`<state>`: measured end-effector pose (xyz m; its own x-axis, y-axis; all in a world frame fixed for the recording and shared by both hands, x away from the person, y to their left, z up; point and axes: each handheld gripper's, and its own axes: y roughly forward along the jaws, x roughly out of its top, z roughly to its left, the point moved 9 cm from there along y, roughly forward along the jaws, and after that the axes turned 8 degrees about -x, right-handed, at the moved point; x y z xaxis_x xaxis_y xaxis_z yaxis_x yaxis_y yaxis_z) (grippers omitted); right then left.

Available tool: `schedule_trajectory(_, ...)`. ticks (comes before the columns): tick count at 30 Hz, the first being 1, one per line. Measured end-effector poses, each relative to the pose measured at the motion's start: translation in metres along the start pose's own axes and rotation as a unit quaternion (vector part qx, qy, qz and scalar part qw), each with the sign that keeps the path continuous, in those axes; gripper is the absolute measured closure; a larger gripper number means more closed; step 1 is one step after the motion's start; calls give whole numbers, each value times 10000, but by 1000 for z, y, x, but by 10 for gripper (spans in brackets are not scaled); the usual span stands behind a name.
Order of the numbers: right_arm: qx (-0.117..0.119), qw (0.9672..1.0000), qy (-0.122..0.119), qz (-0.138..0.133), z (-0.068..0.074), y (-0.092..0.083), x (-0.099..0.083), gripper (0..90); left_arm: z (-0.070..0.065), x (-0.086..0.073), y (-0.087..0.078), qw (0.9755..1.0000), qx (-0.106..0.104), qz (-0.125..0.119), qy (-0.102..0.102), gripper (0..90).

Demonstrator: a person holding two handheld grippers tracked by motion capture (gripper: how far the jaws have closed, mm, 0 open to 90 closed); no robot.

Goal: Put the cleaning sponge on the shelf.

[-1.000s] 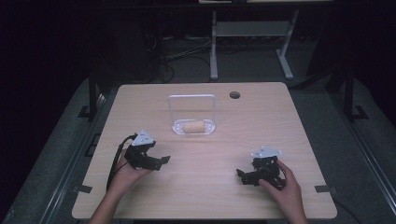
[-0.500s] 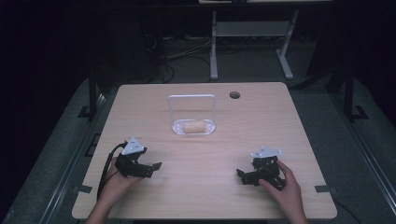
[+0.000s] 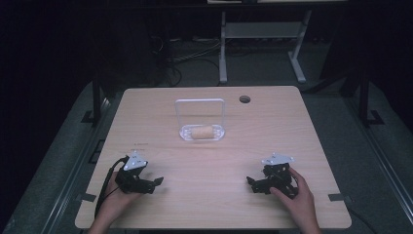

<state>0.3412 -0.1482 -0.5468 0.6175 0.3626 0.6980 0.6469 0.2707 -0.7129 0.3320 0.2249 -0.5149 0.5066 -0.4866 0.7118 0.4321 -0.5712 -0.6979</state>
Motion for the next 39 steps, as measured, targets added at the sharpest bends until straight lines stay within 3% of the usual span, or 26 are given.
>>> schedule_trajectory(14, 2, 10000, -5, -6, 0, 0, 0, 6, 3, -27, 2, 9997, 44, 243, -87, 130)
schedule_trajectory(21, 3, 10000, -2, -7, 0, 0, 0, 6, 3, -30, 1, 10000, -13, -65, -51, 129)
schedule_trajectory(39, 1, 10000, -13, -10, 0, 0, 0, 6, 4, -31, 0, 9999, -87, -59, -6, 129)
